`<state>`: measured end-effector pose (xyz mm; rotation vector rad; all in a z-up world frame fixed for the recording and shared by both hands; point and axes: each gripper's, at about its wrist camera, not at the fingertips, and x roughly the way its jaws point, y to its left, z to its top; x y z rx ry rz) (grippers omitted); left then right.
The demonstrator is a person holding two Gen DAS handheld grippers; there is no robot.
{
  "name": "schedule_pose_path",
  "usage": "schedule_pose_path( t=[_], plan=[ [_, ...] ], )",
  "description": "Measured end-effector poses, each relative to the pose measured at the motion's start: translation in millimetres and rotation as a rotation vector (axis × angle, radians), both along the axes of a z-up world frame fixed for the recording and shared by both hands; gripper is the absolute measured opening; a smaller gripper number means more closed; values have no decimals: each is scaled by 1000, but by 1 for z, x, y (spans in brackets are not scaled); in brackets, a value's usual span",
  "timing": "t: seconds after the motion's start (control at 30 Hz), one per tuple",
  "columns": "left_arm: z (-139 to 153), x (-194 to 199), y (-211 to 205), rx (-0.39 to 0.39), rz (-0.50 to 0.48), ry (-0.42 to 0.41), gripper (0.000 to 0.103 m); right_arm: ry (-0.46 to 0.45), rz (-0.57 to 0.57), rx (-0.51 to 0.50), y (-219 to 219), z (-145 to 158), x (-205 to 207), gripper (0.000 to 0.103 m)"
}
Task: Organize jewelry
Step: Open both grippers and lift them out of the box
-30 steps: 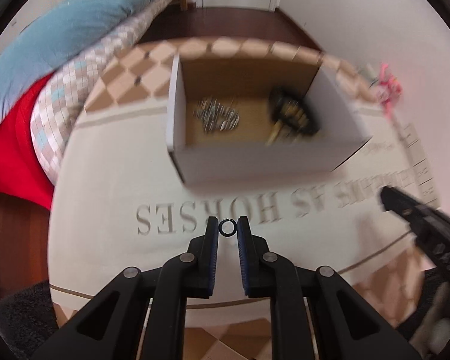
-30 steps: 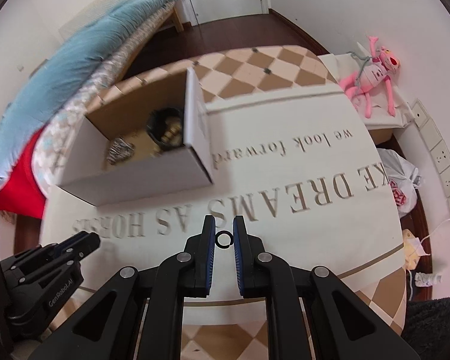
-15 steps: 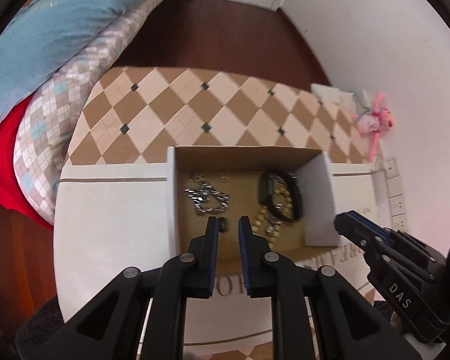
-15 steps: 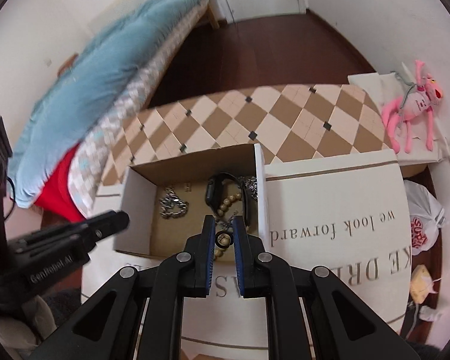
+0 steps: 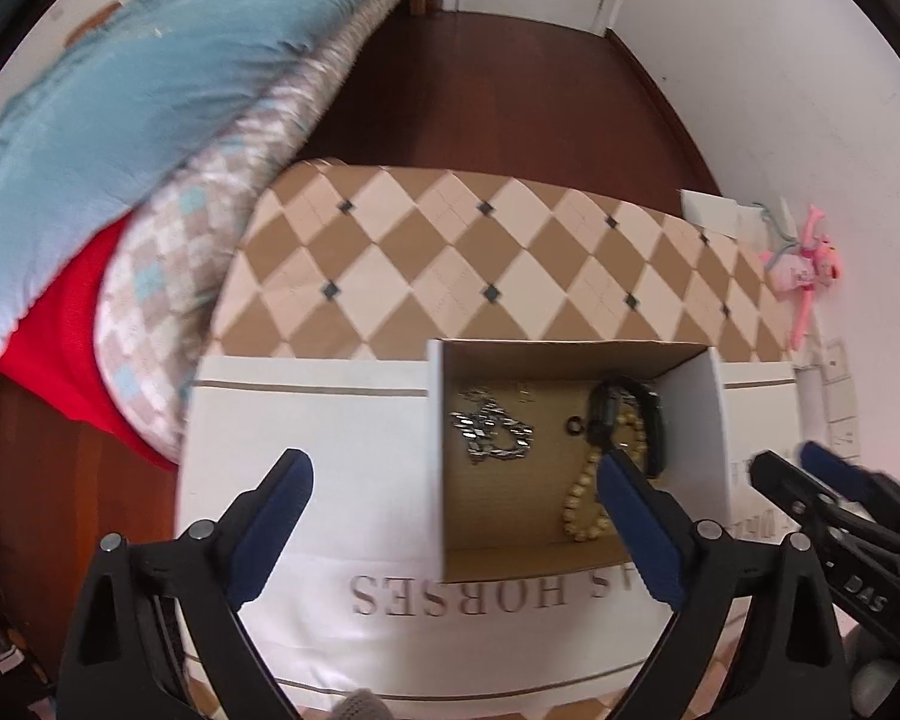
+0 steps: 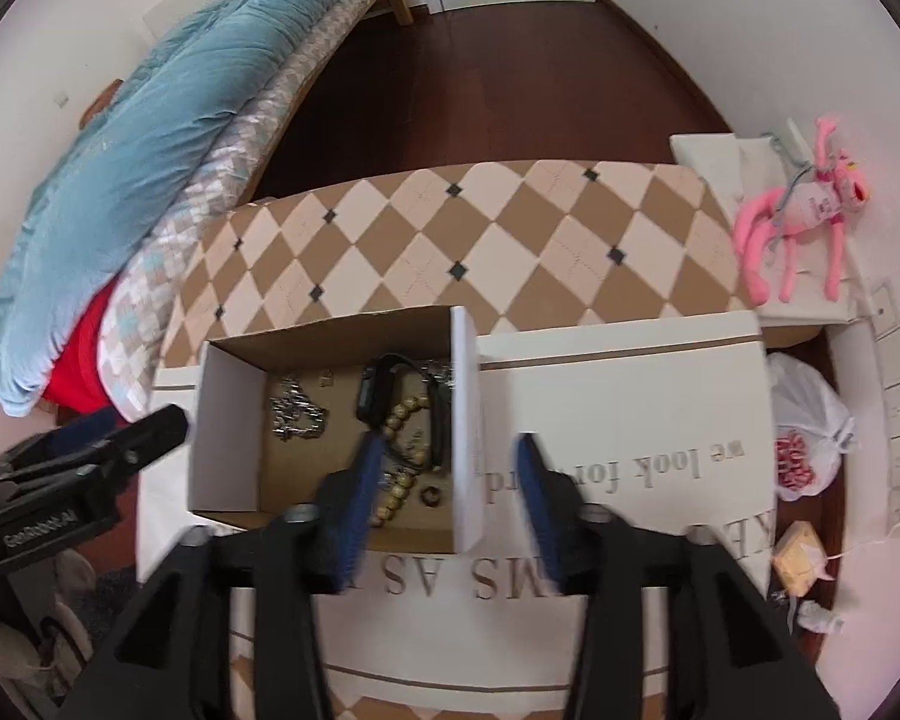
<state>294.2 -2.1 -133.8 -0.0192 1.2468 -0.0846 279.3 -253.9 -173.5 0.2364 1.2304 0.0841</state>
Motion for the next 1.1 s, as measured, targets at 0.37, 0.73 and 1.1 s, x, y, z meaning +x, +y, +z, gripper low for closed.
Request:
schedule_pose_path(
  t=[0.37, 0.73, 1.1],
  plan=[
    [-12, -30, 4, 103, 9, -49, 102, 13, 24, -168, 13, -14, -23, 101],
    [25, -62, -1, 76, 16, -109, 102, -52, 3, -181, 13, 20, -50, 103],
    [106, -121, 5, 22, 11, -263, 102, -216, -17, -174, 11, 108, -111, 103]
  ],
)
